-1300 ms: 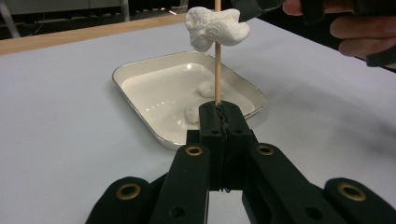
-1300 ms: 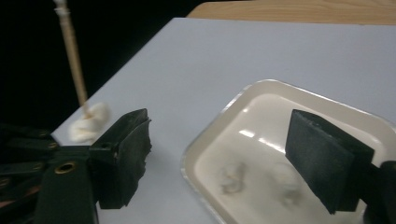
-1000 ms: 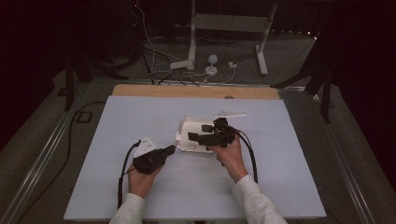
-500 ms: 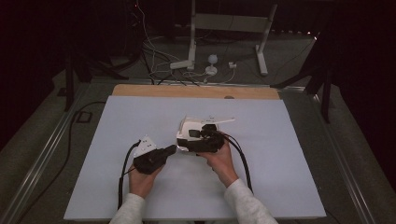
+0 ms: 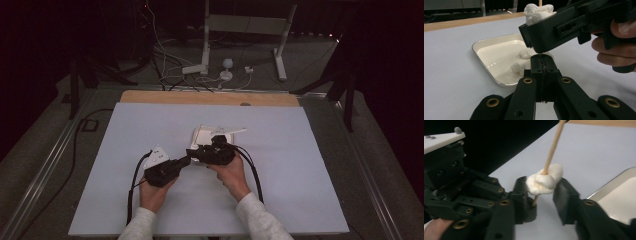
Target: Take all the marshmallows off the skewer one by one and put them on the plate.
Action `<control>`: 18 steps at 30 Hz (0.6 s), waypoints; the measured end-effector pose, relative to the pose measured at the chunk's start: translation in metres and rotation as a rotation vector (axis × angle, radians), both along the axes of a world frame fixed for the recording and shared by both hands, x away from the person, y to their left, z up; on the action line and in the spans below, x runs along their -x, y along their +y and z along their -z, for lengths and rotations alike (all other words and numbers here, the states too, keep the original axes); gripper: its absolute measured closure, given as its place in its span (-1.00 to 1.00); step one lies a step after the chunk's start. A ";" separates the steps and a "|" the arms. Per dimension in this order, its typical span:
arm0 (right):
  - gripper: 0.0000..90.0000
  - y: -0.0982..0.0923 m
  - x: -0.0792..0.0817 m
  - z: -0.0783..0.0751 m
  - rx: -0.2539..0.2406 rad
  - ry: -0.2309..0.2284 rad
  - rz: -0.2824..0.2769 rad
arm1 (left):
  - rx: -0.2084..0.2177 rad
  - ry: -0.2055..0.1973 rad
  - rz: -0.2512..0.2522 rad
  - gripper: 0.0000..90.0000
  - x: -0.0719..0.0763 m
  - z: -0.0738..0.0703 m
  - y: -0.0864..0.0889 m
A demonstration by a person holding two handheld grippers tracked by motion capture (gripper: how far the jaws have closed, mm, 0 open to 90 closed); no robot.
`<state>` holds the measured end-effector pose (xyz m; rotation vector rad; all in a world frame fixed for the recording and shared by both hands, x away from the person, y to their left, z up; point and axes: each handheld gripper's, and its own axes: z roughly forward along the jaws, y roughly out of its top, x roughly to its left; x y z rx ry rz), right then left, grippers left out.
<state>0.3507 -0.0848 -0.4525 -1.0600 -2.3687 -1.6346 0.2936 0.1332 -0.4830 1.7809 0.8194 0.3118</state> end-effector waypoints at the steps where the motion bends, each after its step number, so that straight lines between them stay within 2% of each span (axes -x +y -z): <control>1: 0.57 0.000 0.000 0.000 -0.001 0.003 -0.003 | 0.003 0.000 0.000 1.00 0.000 0.000 0.000; 6: 0.75 0.000 0.002 -0.002 -0.007 -0.003 0.005 | 0.010 -0.010 0.007 1.00 0.000 -0.001 0.002; 11: 0.76 -0.001 0.003 -0.006 -0.022 -0.017 0.018 | 0.002 -0.024 0.009 1.00 0.001 -0.002 0.003; 18: 0.76 -0.004 0.003 -0.011 -0.041 -0.022 0.039 | 0.001 -0.024 0.012 1.00 0.001 -0.001 0.002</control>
